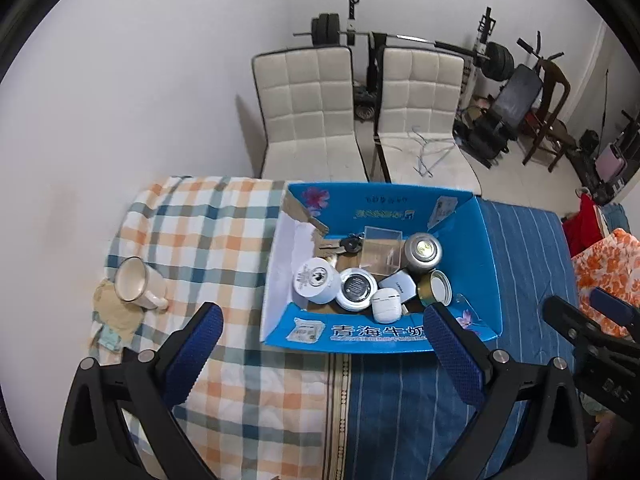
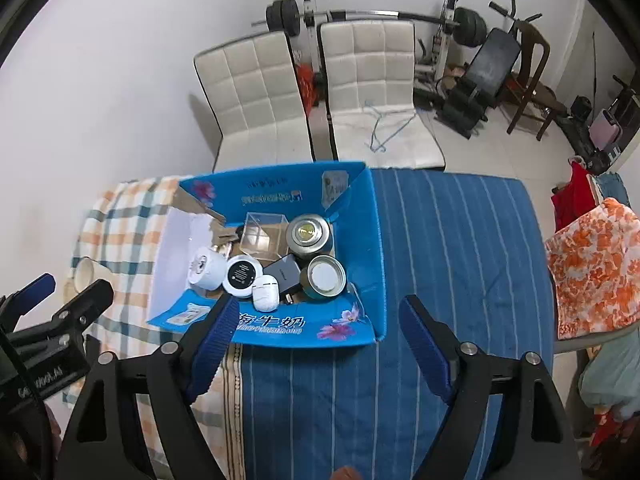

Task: Organize rigid objects

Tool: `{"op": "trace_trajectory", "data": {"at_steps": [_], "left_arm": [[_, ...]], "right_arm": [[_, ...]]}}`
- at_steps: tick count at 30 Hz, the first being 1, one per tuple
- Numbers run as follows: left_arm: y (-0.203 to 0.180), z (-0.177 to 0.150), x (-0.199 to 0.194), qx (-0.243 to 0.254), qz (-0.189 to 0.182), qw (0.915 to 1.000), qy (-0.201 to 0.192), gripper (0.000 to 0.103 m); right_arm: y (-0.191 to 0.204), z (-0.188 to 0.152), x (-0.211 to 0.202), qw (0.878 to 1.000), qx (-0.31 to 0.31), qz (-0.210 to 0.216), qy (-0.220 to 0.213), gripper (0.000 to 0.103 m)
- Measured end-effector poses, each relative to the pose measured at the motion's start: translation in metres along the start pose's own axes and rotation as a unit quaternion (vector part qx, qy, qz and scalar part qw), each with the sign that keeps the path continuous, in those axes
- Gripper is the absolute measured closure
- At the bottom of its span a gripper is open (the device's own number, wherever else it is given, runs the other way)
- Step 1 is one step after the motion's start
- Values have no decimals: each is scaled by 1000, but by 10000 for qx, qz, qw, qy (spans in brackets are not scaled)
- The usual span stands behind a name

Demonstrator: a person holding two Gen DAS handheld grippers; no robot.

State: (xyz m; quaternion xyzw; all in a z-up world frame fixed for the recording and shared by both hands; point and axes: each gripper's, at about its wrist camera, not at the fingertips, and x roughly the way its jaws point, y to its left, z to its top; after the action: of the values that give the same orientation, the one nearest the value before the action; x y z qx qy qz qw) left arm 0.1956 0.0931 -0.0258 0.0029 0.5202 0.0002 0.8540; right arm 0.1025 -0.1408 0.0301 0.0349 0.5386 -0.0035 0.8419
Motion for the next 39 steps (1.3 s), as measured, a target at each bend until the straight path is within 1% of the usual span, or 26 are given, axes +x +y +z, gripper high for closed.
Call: {"op": "trace_trajectory", "data": {"at_steps": [2,4,7,14,17,19,28,39], "left_arm": [[-1,-1,-12,53,135,9999,-73,0],[1,-3,-20,35,173,9998,-120,0],[1,-7,-33,-37,50,9998,-199,0],[-4,-16,-51,-33,-4,9996,-286,0],[-8,-19,-54,-8,-41,9996,-268,0],[-9,-22,-56,-6,-69,9996,-259,0],[-15,-28,-54,71,-114,9997,-205,0],[-14,-30,-49,52,-139,9998,-147,0]], "right_arm": [[-3,-7,-20,9999,2,28,-107,12],[-3,-13,-35,9998,-36,40,-179,12],[-2,-20,-53,9996,-75,122,-234,11],[-5,-31,-85,9990,-103,127,-406,11],[-5,-33,-89,9990,-82,99,-432,10],[-7,-33,-92,9990,-64,95,-438,7],[-7,-30,-91,9988,-57,-20,-491,7],[-7,-28,-83,9990,-63,-120,-426,7]]}}
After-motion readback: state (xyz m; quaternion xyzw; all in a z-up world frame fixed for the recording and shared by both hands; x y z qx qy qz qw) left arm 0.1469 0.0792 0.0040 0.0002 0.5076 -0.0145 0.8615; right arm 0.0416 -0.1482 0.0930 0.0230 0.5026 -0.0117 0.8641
